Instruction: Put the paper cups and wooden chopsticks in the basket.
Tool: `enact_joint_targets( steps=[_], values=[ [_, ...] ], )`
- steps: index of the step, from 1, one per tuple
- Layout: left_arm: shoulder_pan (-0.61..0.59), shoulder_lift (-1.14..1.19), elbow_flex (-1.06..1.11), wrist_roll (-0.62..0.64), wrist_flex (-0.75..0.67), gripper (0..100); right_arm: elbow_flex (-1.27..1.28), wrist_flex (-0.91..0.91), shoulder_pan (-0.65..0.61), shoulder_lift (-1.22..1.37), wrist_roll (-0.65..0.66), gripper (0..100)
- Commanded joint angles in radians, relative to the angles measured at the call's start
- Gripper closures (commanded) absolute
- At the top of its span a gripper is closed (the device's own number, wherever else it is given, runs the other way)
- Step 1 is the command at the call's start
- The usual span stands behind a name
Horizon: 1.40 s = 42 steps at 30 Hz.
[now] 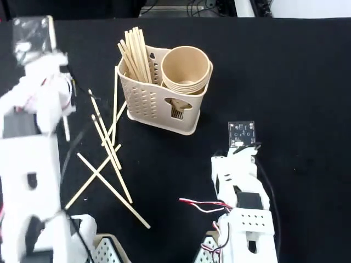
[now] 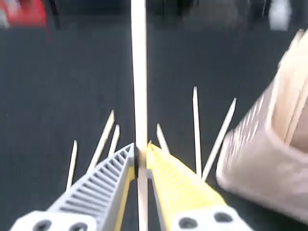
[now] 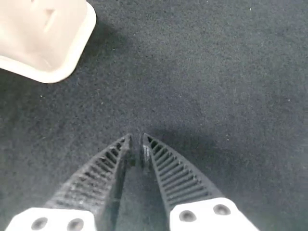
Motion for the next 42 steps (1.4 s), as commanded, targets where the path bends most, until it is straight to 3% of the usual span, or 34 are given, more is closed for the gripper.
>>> enact_joint_targets(
  steps=[1, 5, 8, 18, 24, 36, 42],
  values=[
    [0.008, -0.351, 0.306, 0.087, -0.433, 97, -0.001, 0.003, -0.014, -0.015, 0.011, 95.9],
    [0.062, -0.563, 0.53, 0.203, -0.873, 97, -0.001, 0.005, -0.014, -0.015, 0.011, 95.9],
    [0.139, -0.629, 0.573, 0.229, -1.007, 97, -0.001, 0.005, -0.014, -0.015, 0.011, 95.9],
    [0.341, -0.255, 0.291, 0.358, -0.858, 97, -0.001, 0.005, -0.014, -0.015, 0.011, 95.9],
    [0.343, -0.11, 0.298, 0.362, -0.858, 97, -0.001, 0.002, -0.014, -0.015, 0.011, 95.9],
    [0.349, -0.089, 0.4, 0.411, -0.901, 97, -0.001, 0.003, -0.014, -0.015, 0.011, 95.9],
    [0.344, -0.092, 0.338, 0.41, -0.672, 84, -0.001, 0.003, -0.014, -0.015, 0.011, 95.9]
  ],
)
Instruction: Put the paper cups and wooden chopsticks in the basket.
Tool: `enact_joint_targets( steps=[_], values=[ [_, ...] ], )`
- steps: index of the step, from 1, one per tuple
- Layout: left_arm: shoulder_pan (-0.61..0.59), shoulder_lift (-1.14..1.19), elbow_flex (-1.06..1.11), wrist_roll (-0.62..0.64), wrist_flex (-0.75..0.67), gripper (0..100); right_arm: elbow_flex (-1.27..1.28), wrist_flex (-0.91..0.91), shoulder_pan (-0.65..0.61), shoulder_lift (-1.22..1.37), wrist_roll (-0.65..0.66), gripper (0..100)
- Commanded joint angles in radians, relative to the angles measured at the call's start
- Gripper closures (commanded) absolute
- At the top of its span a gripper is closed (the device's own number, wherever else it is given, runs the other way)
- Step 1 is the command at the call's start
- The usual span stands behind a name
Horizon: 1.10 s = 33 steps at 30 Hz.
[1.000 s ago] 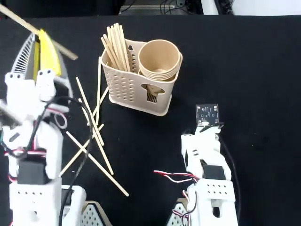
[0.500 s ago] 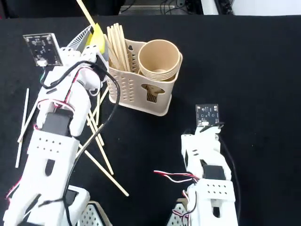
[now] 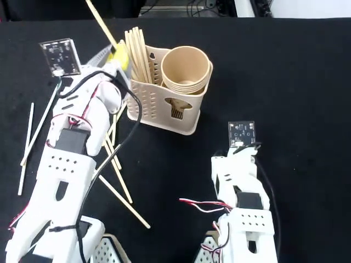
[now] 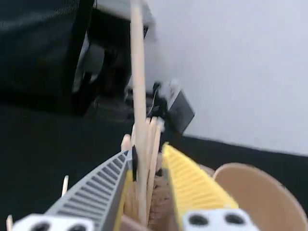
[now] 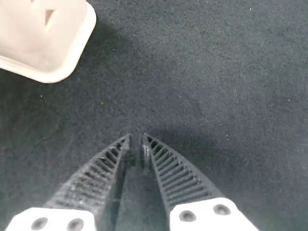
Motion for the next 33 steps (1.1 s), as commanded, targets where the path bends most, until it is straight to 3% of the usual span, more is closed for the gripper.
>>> enact_joint_targets(
  steps=[1, 7, 12, 17, 23, 29, 33],
  values=[
    [0.002, -0.012, -0.099, -0.009, 0.167, 83, -0.001, 0.003, -0.014, -0.015, 0.011, 95.9],
    [-0.084, -0.005, -0.372, -0.126, 0.58, 83, -0.001, 0.003, -0.014, -0.015, 0.011, 95.9],
    [-0.332, 0.058, -0.572, -0.267, 0.899, 83, -0.001, 0.005, -0.014, -0.015, 0.011, 95.9],
    [-0.539, 0.282, -0.659, -0.509, 1.088, 83, -0.001, 0.005, -0.014, -0.015, 0.011, 95.9],
    [-0.634, 0.651, -0.704, -0.74, 1.151, 83, -0.001, 0.005, -0.014, -0.015, 0.011, 95.9],
    [-0.662, 0.994, -0.894, -0.876, 1.154, 83, -0.001, 0.005, -0.014, -0.015, 0.011, 95.9],
    [-0.674, 1.18, -1.072, -0.899, 1.157, 83, -0.001, 0.005, -0.014, -0.015, 0.011, 95.9]
  ],
)
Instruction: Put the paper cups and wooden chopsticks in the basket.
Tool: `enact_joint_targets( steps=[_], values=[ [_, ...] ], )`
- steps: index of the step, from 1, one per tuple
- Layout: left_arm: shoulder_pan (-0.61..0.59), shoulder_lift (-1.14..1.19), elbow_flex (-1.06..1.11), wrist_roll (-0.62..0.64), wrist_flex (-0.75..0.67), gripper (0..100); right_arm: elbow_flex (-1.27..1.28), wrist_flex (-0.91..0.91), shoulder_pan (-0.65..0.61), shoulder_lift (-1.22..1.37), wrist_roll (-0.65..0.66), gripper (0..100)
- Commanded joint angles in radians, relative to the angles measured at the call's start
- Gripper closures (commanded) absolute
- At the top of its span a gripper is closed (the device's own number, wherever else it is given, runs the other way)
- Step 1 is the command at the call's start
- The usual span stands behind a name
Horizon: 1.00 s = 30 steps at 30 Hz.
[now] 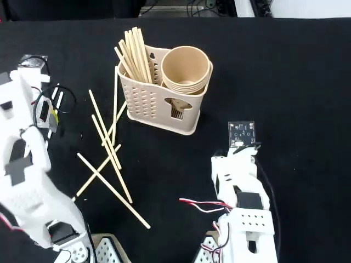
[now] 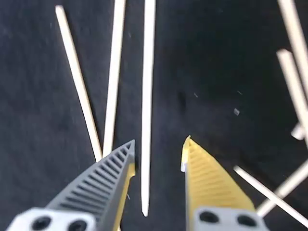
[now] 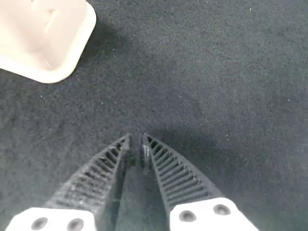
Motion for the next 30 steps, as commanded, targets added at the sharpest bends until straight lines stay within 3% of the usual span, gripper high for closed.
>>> enact_joint_targets(
  steps=[1, 7, 12, 19, 27, 30],
  values=[
    [-0.022, 0.17, -0.239, -0.029, 0.012, 83, -0.001, 0.005, -0.014, -0.015, 0.011, 95.9],
    [-0.01, 0.374, -0.39, -0.028, 0.012, 85, -0.001, 0.005, -0.014, -0.015, 0.011, 95.9],
    [-0.005, 0.44, -0.421, -0.032, 0.014, 98, -0.001, 0.005, -0.014, -0.015, 0.011, 95.9],
    [-0.004, 0.437, -0.432, -0.032, 0.083, 97, -0.001, 0.005, -0.014, -0.015, 0.011, 95.9],
    [0.085, 0.252, -0.45, -0.021, 0.324, 97, -0.001, 0.005, -0.014, -0.015, 0.011, 95.9],
    [0.125, 0.109, -0.354, 0.087, 0.318, 97, -0.001, 0.005, -0.014, -0.015, 0.011, 95.9]
  ],
)
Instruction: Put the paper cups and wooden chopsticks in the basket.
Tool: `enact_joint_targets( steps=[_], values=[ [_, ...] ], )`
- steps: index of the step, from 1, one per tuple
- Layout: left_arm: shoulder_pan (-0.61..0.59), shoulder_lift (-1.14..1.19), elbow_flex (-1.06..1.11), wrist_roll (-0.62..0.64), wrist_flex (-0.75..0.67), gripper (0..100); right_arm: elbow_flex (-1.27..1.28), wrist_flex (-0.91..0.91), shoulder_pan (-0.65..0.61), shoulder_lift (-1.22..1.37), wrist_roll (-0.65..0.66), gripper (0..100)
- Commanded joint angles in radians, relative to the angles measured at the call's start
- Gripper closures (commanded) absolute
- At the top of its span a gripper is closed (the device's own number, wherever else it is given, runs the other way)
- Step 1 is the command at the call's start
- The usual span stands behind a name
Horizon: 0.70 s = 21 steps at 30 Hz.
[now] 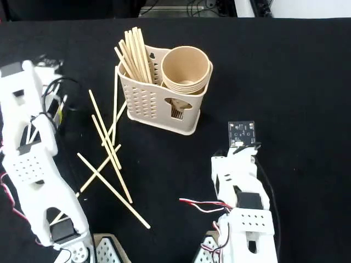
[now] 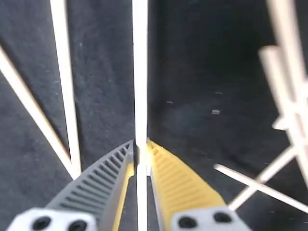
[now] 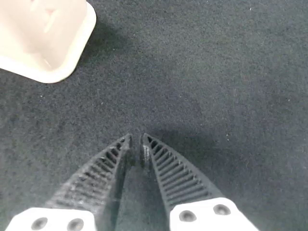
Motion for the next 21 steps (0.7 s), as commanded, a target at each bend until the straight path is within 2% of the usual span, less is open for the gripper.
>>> enact_joint_targets(
  steps=[1, 4, 7, 14, 21],
  values=[
    [0.073, -0.265, 0.11, 0.129, 0.023, 97, -0.001, 0.005, -0.014, -0.015, 0.011, 95.9],
    [0.134, -0.443, 0.289, 0.144, -0.029, 97, -0.001, 0.005, -0.014, -0.015, 0.011, 95.9],
    [0.193, -0.647, 0.522, 0.163, -0.164, 97, -0.001, 0.005, -0.014, -0.015, 0.011, 95.9],
    [0.257, -1.201, 1.064, 0.238, -0.644, 97, -0.001, 0.005, -0.014, -0.015, 0.011, 95.9],
    [0.389, -1.732, 1.426, 0.373, -1.082, 97, -0.001, 0.005, -0.014, -0.015, 0.011, 95.9]
  ],
)
